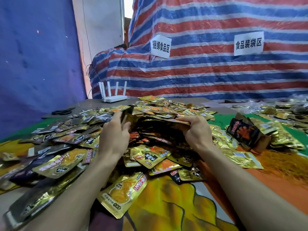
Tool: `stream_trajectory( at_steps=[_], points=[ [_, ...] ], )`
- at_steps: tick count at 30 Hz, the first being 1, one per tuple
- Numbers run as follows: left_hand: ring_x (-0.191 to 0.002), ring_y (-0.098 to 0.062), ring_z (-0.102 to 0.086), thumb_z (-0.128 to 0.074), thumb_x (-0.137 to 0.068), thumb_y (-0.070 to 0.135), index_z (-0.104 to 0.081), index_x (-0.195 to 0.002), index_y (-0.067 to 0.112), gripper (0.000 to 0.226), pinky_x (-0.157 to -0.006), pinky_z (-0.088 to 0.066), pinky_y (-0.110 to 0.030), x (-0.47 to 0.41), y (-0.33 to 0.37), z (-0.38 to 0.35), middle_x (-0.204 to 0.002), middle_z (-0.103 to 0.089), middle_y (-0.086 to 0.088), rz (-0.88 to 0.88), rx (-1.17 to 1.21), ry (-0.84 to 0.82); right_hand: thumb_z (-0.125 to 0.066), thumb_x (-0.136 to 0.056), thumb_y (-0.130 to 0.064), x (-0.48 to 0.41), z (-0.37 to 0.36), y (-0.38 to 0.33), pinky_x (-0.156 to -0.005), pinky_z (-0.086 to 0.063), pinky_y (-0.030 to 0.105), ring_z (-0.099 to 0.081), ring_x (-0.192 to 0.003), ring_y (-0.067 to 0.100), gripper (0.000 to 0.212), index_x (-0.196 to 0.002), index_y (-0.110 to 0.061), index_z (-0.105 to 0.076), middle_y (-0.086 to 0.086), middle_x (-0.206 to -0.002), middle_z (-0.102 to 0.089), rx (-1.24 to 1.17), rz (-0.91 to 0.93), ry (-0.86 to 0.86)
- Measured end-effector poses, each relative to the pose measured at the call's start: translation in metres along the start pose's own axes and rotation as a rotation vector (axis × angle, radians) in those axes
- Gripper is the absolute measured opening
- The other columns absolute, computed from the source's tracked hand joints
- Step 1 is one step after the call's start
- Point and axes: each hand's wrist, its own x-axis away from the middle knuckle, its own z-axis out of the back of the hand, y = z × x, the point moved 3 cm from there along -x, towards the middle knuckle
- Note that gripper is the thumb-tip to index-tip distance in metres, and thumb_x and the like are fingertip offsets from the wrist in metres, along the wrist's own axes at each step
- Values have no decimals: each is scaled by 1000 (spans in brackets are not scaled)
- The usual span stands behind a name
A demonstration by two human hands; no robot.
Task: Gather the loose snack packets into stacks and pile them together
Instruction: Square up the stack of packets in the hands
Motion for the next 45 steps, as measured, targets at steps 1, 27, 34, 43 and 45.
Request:
stream_trajectory(
  at_steps=[1, 27, 34, 43, 45],
  points=[
    [-73, -8, -64, -62, -98, 11, -49, -103, 23, 18, -52, -44, -18, -1, -2, 2, -86, -59, 15, 50, 122, 14, -72, -92, -16, 0, 1, 1, -89, -55, 44, -63, -113, 30, 31, -117, -32, -76, 4, -115, -75, -56, 16, 23],
    [-82, -13, -73, -67, -88, -5, -65, -101, 19, 28, -65, -57, -24, 8, 20, -15, -89, -76, 1, 231, 1132, -62, -77, -86, -11, 21, 3, -49, -77, -62, 36, -76, -83, 19, 7, -87, -17, -75, -3, -83, -78, -1083, -151, 132],
    [-96, -20, -73, -78, -85, 20, -58, -117, 19, 37, -75, -61, -33, 24, 24, -39, -105, -74, -3, 185, 838, -210, -79, -86, -13, 32, -14, -59, -61, -58, 23, -75, -73, 11, 14, -74, -20, -77, -3, -78, -78, -1114, -217, 153],
    [-79, -12, -75, -82, -79, 5, -72, -95, 15, 22, -61, -56, -21, 24, 22, -41, -87, -78, 2, 213, 773, -389, -63, -98, -19, 28, -14, -48, -74, -60, 39, -74, -78, 24, 36, -65, -23, -76, -1, -74, -76, -1121, -449, 177],
    [-75, -13, -75, -79, -81, 3, -71, -91, 15, 18, -58, -55, -20, 21, 21, -38, -84, -78, 0, 234, 815, -331, -62, -99, -21, 27, -14, -47, -74, -59, 39, -72, -75, 23, 36, -66, -20, -74, -3, -71, -75, -1099, -467, 162]
  ],
)
